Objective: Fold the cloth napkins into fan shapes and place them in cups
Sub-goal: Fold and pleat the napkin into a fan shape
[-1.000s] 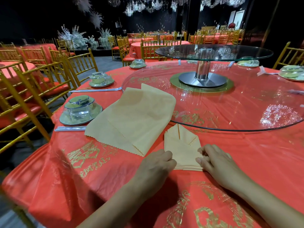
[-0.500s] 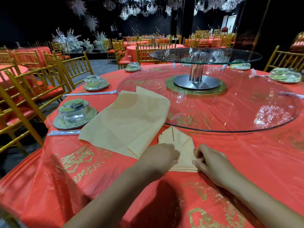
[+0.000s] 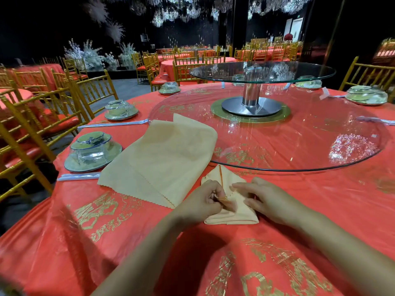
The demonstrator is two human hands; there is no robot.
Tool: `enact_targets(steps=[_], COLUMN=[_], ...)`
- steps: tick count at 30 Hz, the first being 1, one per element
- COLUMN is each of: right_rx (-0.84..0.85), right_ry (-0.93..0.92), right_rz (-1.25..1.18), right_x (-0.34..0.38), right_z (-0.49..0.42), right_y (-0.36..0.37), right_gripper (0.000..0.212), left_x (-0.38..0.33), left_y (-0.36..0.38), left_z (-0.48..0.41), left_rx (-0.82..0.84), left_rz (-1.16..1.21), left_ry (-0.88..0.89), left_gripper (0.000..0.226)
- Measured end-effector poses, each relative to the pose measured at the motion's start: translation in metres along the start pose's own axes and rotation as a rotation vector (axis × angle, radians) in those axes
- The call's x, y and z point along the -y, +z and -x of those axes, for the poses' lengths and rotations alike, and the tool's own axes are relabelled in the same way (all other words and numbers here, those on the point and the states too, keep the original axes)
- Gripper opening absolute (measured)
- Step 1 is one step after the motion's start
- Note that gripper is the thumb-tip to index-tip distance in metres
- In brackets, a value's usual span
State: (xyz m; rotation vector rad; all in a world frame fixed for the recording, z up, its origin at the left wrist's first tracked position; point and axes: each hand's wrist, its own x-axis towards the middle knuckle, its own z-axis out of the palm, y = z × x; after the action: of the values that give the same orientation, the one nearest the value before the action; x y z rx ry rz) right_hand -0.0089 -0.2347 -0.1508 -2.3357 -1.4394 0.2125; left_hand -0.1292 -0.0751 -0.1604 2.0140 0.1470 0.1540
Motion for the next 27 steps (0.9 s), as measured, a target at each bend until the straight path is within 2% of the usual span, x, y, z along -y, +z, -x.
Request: enact_targets(steps=[5, 10, 16, 21, 27], right_rx=[0.15, 0.139, -0.043, -0.216, -0.373], right_ry=[-0.028, -0.041, -0.074, -0.053, -0.139], right_rz=[0.178, 0.239, 0.148, 0.104, 0.075], right_x=[0.011, 0.016, 0.015, 0.003, -0.003], right_z=[-0.011, -0.015, -0.003, 0.009, 0.02], right_y=[-0.011, -0.013, -0.002, 0.015, 0.019], right_gripper=[0.039, 0.031, 0.012, 0.012, 0.023], left_x=[0.004, 0.008, 0.007, -0.003, -0.014], left_y=[-0.001, -0.004, -0.011, -0.016, -0.014], left_z=[-0.005, -0.007, -0.015, -0.026, -0.033], left_rx=[0.032, 0.055, 0.171, 0.27, 0.243], left_rz=[0.199, 0.306, 0.388, 0.344, 0.133], left_ry=[-0.087, -0.084, -0.143, -0.227, -0.317], left_gripper=[0.024, 0.027, 0.024, 0.02, 0.017])
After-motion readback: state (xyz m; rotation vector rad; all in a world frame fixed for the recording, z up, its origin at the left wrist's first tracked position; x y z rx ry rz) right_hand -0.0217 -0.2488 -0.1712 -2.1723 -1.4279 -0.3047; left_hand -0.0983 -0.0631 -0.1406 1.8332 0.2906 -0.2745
